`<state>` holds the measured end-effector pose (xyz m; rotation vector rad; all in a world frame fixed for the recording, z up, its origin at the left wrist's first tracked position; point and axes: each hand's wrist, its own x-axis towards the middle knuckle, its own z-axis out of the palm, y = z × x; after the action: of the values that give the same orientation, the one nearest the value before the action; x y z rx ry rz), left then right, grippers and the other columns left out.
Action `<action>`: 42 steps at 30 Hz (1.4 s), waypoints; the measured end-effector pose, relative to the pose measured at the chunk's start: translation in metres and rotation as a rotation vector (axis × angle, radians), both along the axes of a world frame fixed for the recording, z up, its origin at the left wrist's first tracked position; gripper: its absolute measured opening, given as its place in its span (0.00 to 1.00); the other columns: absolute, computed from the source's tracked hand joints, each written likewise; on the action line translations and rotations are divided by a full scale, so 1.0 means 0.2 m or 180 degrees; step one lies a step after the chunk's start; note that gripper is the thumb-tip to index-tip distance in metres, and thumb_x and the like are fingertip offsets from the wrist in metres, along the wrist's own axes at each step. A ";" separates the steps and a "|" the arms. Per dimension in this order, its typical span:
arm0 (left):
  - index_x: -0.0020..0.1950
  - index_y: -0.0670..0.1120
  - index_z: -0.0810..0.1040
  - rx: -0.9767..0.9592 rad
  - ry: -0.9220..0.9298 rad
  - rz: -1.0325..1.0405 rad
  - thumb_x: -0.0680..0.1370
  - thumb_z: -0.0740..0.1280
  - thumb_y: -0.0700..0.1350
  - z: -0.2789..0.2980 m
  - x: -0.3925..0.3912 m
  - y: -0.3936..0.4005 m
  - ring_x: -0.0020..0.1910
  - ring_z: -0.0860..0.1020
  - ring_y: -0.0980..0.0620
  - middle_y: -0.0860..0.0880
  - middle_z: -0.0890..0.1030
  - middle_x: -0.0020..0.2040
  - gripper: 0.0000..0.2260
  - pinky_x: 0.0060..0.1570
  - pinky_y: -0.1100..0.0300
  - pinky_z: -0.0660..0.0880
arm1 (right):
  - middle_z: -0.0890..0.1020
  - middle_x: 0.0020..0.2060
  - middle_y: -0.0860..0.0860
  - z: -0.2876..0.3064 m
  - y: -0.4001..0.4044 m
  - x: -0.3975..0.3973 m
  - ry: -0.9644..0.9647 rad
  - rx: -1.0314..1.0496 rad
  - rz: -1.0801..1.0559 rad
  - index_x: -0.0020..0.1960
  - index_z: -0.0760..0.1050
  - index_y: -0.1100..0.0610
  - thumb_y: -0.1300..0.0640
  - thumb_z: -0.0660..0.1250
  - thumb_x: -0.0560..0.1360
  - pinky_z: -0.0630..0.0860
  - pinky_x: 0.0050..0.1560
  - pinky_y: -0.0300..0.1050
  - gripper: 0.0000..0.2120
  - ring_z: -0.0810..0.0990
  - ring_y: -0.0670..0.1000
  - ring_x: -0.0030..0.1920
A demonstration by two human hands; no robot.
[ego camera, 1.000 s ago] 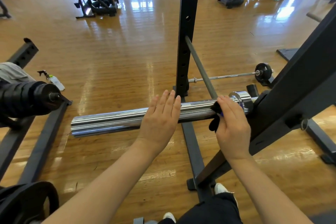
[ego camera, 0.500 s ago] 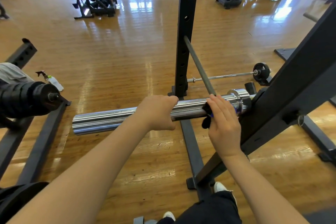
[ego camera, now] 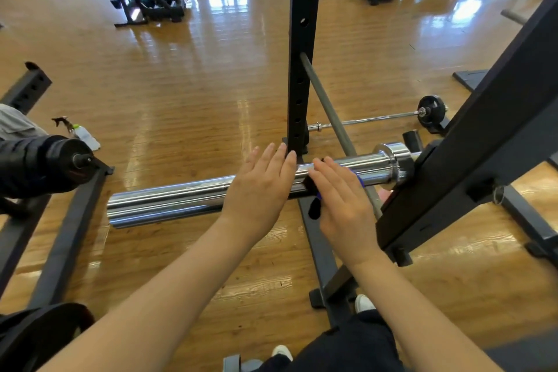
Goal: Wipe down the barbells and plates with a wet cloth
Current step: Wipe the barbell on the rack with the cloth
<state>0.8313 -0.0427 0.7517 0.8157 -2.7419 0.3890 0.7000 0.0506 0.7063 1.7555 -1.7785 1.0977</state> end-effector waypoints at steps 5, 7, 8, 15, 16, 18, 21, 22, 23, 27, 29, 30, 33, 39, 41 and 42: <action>0.69 0.49 0.65 0.0934 -0.0466 0.0021 0.73 0.70 0.46 0.10 -0.02 -0.05 0.63 0.73 0.51 0.49 0.72 0.68 0.26 0.50 0.61 0.70 | 0.79 0.58 0.60 0.03 0.05 -0.14 -0.0257 -0.0034 -0.0377 0.61 0.75 0.67 0.67 0.57 0.76 0.71 0.64 0.57 0.16 0.73 0.57 0.63; 0.61 0.51 0.68 0.1386 -0.0580 0.0057 0.71 0.70 0.48 0.15 -0.04 -0.08 0.47 0.76 0.53 0.52 0.78 0.54 0.21 0.38 0.62 0.68 | 0.79 0.57 0.60 0.04 0.06 -0.17 -0.0329 0.0028 -0.0446 0.61 0.75 0.67 0.65 0.56 0.76 0.71 0.64 0.56 0.17 0.74 0.57 0.63; 0.61 0.51 0.69 0.1566 -0.0625 0.0063 0.70 0.71 0.49 0.17 -0.04 -0.10 0.44 0.75 0.53 0.53 0.78 0.50 0.21 0.37 0.61 0.68 | 0.80 0.57 0.60 0.04 0.06 -0.17 -0.0376 0.0040 -0.0501 0.61 0.75 0.67 0.65 0.56 0.76 0.71 0.64 0.56 0.17 0.75 0.58 0.62; 0.77 0.51 0.54 0.1474 -0.0736 -0.0045 0.71 0.71 0.50 0.17 -0.03 -0.10 0.67 0.69 0.52 0.52 0.68 0.71 0.39 0.56 0.58 0.70 | 0.79 0.58 0.60 0.09 0.01 0.01 -0.0415 -0.0096 -0.0205 0.61 0.75 0.67 0.66 0.58 0.75 0.68 0.66 0.54 0.17 0.73 0.55 0.63; 0.78 0.49 0.49 0.1311 -0.0780 -0.0058 0.71 0.70 0.50 0.17 -0.03 -0.09 0.72 0.62 0.52 0.51 0.59 0.76 0.42 0.64 0.56 0.66 | 0.78 0.59 0.60 0.06 0.00 0.05 -0.0268 -0.0019 -0.0047 0.62 0.75 0.67 0.67 0.58 0.74 0.67 0.67 0.55 0.17 0.72 0.56 0.64; 0.78 0.45 0.52 0.0529 -0.0683 -0.0217 0.70 0.72 0.51 0.15 0.00 -0.06 0.75 0.59 0.48 0.46 0.57 0.77 0.43 0.70 0.50 0.60 | 0.78 0.60 0.60 0.02 -0.03 0.08 -0.0084 0.0057 0.0122 0.63 0.74 0.65 0.67 0.59 0.75 0.67 0.67 0.55 0.18 0.72 0.56 0.65; 0.71 0.39 0.67 -0.0120 -0.0151 -0.0160 0.65 0.75 0.47 0.02 0.05 0.00 0.68 0.70 0.42 0.40 0.71 0.69 0.38 0.66 0.41 0.66 | 0.77 0.61 0.60 -0.01 -0.02 0.03 -0.0008 -0.0007 0.0135 0.65 0.70 0.63 0.69 0.60 0.75 0.66 0.69 0.53 0.18 0.71 0.56 0.65; 0.71 0.38 0.66 -0.0192 -0.0087 -0.0020 0.65 0.76 0.46 0.00 0.05 0.02 0.68 0.70 0.41 0.39 0.72 0.68 0.37 0.66 0.41 0.66 | 0.77 0.60 0.61 -0.01 0.00 -0.01 -0.0048 -0.0056 0.0029 0.64 0.71 0.64 0.70 0.59 0.75 0.65 0.69 0.52 0.18 0.71 0.57 0.65; 0.71 0.38 0.64 -0.0296 -0.0084 0.0085 0.66 0.76 0.46 -0.03 0.06 0.03 0.69 0.69 0.41 0.39 0.71 0.69 0.38 0.67 0.42 0.64 | 0.78 0.60 0.61 -0.01 0.02 -0.05 -0.0114 -0.0082 -0.0123 0.63 0.72 0.65 0.70 0.58 0.75 0.65 0.69 0.53 0.17 0.71 0.57 0.65; 0.70 0.35 0.64 -0.0411 -0.0127 0.0180 0.67 0.77 0.45 -0.03 0.05 0.02 0.68 0.69 0.38 0.36 0.72 0.67 0.37 0.66 0.42 0.67 | 0.78 0.59 0.62 -0.01 0.08 -0.19 -0.0244 -0.0003 -0.0484 0.62 0.74 0.68 0.68 0.57 0.76 0.67 0.68 0.55 0.16 0.72 0.58 0.65; 0.68 0.34 0.69 -0.0355 -0.0070 0.0086 0.66 0.77 0.40 -0.03 0.04 0.02 0.66 0.71 0.37 0.35 0.73 0.65 0.33 0.65 0.42 0.69 | 0.78 0.59 0.61 0.00 0.08 -0.19 -0.0325 0.0008 -0.0573 0.62 0.74 0.68 0.67 0.57 0.76 0.67 0.67 0.55 0.16 0.72 0.57 0.65; 0.66 0.34 0.71 -0.0296 -0.0047 0.0065 0.65 0.76 0.38 -0.03 0.04 0.02 0.65 0.73 0.37 0.35 0.75 0.64 0.31 0.64 0.42 0.69 | 0.79 0.58 0.61 0.02 0.08 -0.16 -0.0415 -0.0013 -0.0646 0.62 0.74 0.68 0.67 0.57 0.76 0.69 0.66 0.57 0.16 0.72 0.56 0.65; 0.61 0.35 0.76 -0.0017 -0.0056 0.0109 0.61 0.78 0.36 0.00 0.03 0.00 0.62 0.76 0.39 0.36 0.78 0.61 0.30 0.63 0.46 0.68 | 0.79 0.58 0.61 0.07 0.03 -0.05 -0.0463 -0.0006 -0.0601 0.61 0.75 0.67 0.66 0.57 0.74 0.73 0.62 0.60 0.17 0.72 0.55 0.63; 0.59 0.49 0.70 0.1155 -0.0509 0.0149 0.70 0.70 0.51 0.14 0.00 -0.07 0.50 0.75 0.52 0.52 0.75 0.52 0.20 0.40 0.61 0.67 | 0.79 0.58 0.61 0.06 -0.02 0.01 0.0010 0.0236 -0.0118 0.61 0.75 0.67 0.66 0.58 0.72 0.63 0.69 0.51 0.19 0.71 0.55 0.63; 0.60 0.49 0.70 0.1275 -0.0526 0.0114 0.70 0.70 0.52 0.16 -0.01 -0.08 0.49 0.75 0.52 0.52 0.75 0.52 0.21 0.40 0.61 0.67 | 0.79 0.58 0.61 0.05 0.01 -0.05 -0.0033 0.0198 -0.0242 0.61 0.75 0.67 0.66 0.58 0.73 0.67 0.67 0.54 0.18 0.72 0.55 0.63; 0.62 0.49 0.69 0.1276 -0.0541 0.0104 0.71 0.69 0.52 0.15 -0.01 -0.08 0.52 0.74 0.52 0.52 0.75 0.54 0.22 0.42 0.60 0.68 | 0.79 0.58 0.61 0.05 0.03 -0.09 -0.0088 0.0154 -0.0347 0.61 0.75 0.67 0.66 0.58 0.74 0.68 0.65 0.56 0.18 0.72 0.55 0.63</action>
<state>0.8301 -0.0584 0.7816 0.9597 -3.0178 -0.0988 0.6824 0.0557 0.7162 1.6567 -1.9081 1.0477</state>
